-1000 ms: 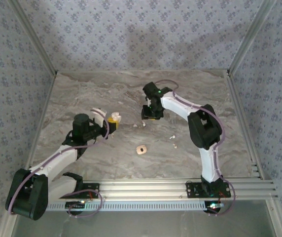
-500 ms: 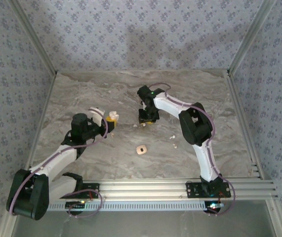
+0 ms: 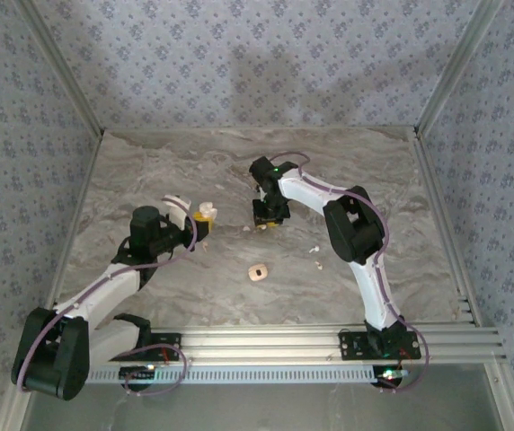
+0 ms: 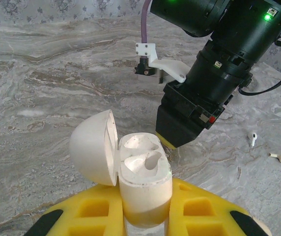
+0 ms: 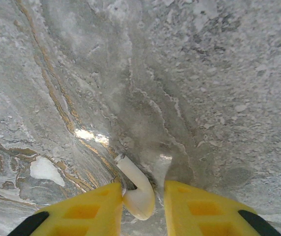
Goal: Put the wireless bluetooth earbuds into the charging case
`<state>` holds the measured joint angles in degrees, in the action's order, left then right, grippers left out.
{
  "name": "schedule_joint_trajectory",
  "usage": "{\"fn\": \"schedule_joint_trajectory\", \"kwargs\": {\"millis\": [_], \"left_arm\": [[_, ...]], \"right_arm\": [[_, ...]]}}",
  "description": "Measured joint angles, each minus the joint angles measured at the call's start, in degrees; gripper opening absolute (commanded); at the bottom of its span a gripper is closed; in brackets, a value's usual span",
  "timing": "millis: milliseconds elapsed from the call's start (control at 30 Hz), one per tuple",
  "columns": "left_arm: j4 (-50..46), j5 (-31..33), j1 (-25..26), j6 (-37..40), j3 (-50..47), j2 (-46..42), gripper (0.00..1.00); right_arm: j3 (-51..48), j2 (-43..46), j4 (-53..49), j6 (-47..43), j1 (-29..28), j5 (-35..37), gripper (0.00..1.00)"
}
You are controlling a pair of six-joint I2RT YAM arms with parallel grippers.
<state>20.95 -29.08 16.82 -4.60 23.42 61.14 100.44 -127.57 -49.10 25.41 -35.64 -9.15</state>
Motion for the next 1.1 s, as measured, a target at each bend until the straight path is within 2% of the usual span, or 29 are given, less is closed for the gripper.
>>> {"fn": "schedule_joint_trajectory", "kwargs": {"millis": [300,567,767,900,1100], "left_arm": [[-1.88,0.00,0.00,0.24,0.13,-1.64,0.18],[-2.95,-0.04,0.00,0.44,0.48,-1.90,0.18],[-3.63,-0.04,0.00,0.48,1.20,-1.92,0.18],[-3.87,-0.04,0.00,0.48,1.36,-2.36,0.18],[-4.35,-0.04,0.00,0.48,1.44,-2.64,0.18]], "right_arm": [[-3.76,2.32,1.07,-1.75,-0.20,0.98,0.28],[-18.10,11.41,0.72,-2.56,-0.42,1.84,0.29],[-25.18,16.55,-0.11,-2.64,-0.42,2.14,0.31],[-24.81,18.78,-0.79,-2.75,-0.26,2.27,0.43],[-17.97,20.44,-2.03,-2.99,0.66,2.56,0.45]]}}
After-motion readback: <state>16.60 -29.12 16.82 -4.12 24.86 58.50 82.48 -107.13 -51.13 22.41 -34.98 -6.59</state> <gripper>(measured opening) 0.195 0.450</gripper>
